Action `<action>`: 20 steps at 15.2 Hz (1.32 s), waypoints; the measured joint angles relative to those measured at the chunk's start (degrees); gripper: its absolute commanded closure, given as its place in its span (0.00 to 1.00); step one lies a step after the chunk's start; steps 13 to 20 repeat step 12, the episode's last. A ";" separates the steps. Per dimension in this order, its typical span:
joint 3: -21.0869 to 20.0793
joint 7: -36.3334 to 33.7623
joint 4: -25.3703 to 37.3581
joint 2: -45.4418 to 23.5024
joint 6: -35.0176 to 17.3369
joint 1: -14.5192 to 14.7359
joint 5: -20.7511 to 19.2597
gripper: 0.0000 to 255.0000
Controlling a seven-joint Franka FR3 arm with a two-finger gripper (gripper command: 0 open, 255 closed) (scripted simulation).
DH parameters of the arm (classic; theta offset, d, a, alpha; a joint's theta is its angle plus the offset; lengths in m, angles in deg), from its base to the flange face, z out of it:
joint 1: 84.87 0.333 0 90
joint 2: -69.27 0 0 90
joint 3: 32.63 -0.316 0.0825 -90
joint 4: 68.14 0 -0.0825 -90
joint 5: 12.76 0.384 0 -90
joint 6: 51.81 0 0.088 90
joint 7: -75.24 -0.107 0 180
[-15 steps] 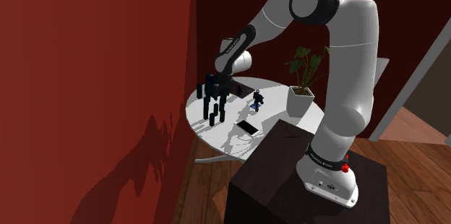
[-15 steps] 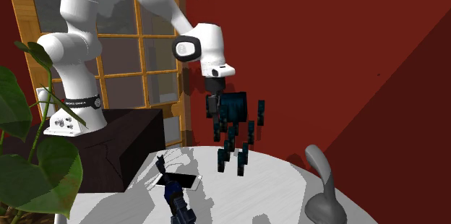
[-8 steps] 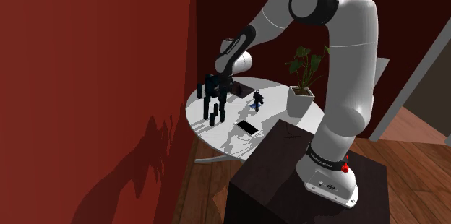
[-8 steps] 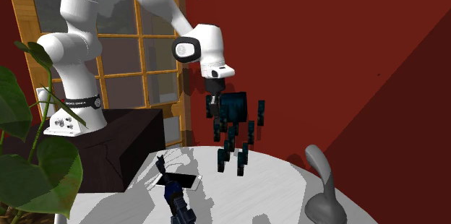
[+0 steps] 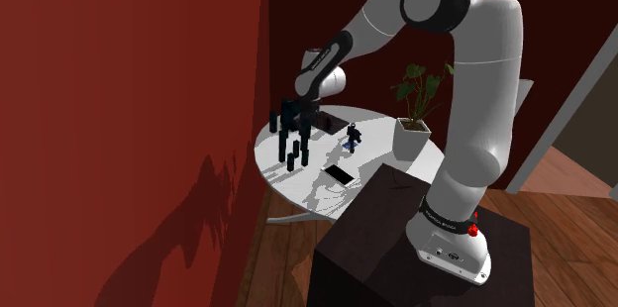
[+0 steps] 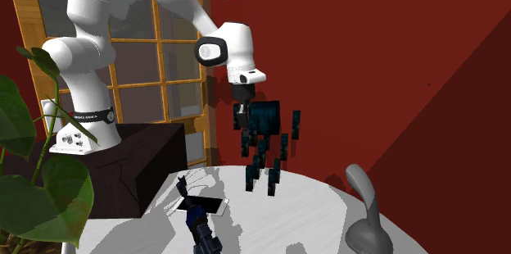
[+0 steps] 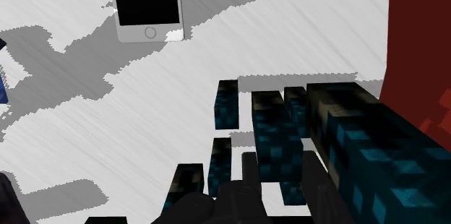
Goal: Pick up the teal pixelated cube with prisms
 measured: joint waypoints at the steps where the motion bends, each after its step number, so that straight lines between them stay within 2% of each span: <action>1: 0.11 -0.24 0.01 0.71 0.72 0.14 -0.24 1.00; 12: 0.94 -1.40 1.01 6.87 7.79 0.56 -2.06 1.00; 20: 0.94 -1.40 1.01 6.87 7.79 0.56 -2.06 1.00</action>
